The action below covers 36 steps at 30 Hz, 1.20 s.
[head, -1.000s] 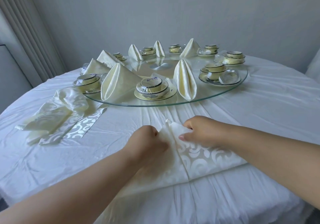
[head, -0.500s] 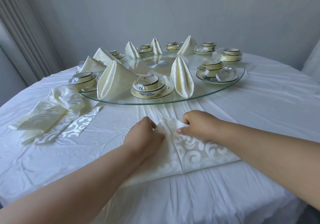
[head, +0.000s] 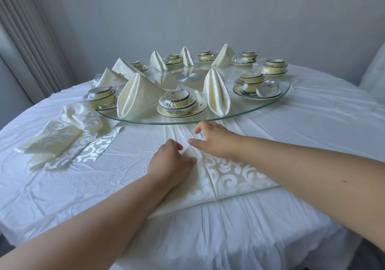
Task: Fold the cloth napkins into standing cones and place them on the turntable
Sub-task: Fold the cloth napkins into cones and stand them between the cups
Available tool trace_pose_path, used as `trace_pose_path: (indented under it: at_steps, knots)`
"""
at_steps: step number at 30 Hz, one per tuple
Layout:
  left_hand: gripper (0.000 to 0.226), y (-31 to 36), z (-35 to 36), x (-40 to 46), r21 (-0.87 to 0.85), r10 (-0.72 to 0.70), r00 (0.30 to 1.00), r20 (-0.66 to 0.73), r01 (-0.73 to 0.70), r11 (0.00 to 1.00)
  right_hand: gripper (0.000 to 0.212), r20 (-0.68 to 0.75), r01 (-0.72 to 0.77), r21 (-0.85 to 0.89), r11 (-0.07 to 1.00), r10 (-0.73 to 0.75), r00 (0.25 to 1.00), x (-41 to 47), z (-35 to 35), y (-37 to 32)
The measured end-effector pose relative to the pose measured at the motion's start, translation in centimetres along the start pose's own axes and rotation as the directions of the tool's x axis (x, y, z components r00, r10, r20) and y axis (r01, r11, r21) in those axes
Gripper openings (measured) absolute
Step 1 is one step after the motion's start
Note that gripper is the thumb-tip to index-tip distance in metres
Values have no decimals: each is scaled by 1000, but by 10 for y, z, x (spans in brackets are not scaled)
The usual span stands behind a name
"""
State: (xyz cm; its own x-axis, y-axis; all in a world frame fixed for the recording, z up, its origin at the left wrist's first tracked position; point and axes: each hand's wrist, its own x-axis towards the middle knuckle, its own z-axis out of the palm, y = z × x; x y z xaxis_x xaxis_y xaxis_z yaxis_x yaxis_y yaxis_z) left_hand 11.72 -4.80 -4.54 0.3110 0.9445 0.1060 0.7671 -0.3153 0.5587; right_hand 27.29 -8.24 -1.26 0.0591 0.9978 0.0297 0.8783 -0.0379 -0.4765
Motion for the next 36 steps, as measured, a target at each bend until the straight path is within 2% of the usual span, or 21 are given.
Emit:
trace_pose_path:
  at_steps: [3,4,5,6,7,8,9,10,12,14,19,22,24,26,30,33,36]
  knots:
    - [66,2,-3,-1,-52,-42,999,21,43,998,45,78,35,-93,995,-28,997,14,10,4]
    - [67,2,-6,-5,-57,-27,1000,-15,26,998,44,87,48,-140,989,-36,996,15,13,5]
    - [63,2,-9,-12,-31,59,993,-98,-63,998,43,87,58,-180,982,-43,995,16,15,7]
    - [54,3,-14,-22,32,229,954,-194,-228,973,42,80,65,-210,976,-49,996,16,17,7]
    - [46,5,-18,-34,103,426,876,-226,-413,905,41,72,71,-229,971,-56,996,16,18,8]
    - [44,9,-23,-47,141,584,794,-170,-567,811,39,65,79,-239,968,-66,996,16,19,8]
    - [50,13,-27,-61,125,674,738,-36,-666,735,37,62,84,-239,967,-71,995,17,20,8]
    - [60,16,-28,-74,107,695,706,140,-708,698,37,65,83,-232,969,-69,995,17,20,9]
    - [78,15,-23,-91,166,617,672,410,-720,673,37,82,85,-228,970,-67,994,18,19,10]
    - [88,12,-18,-98,240,551,658,513,-726,644,37,101,96,-239,966,-74,992,19,18,11]
    - [98,10,-16,-96,266,528,649,547,-733,626,34,135,96,-207,974,-69,988,29,9,9]
    - [99,10,-17,-95,247,530,637,559,-739,627,31,180,223,-179,958,-191,965,34,4,1]
    - [98,10,-19,-95,243,523,638,565,-735,633,27,227,322,-232,918,-271,935,34,5,-6]
    - [96,11,-21,-95,242,516,629,581,-739,628,31,261,356,-266,896,-288,921,37,6,-9]
    - [92,10,-25,-91,217,504,610,611,-741,635,46,277,317,-202,927,-256,926,40,1,-8]
    - [93,8,-32,-78,119,538,582,609,-738,664,44,263,242,-200,949,-186,947,35,-5,0]
    - [91,11,-39,-65,47,565,586,581,-717,696,41,207,138,-273,952,-82,975,29,-18,17]
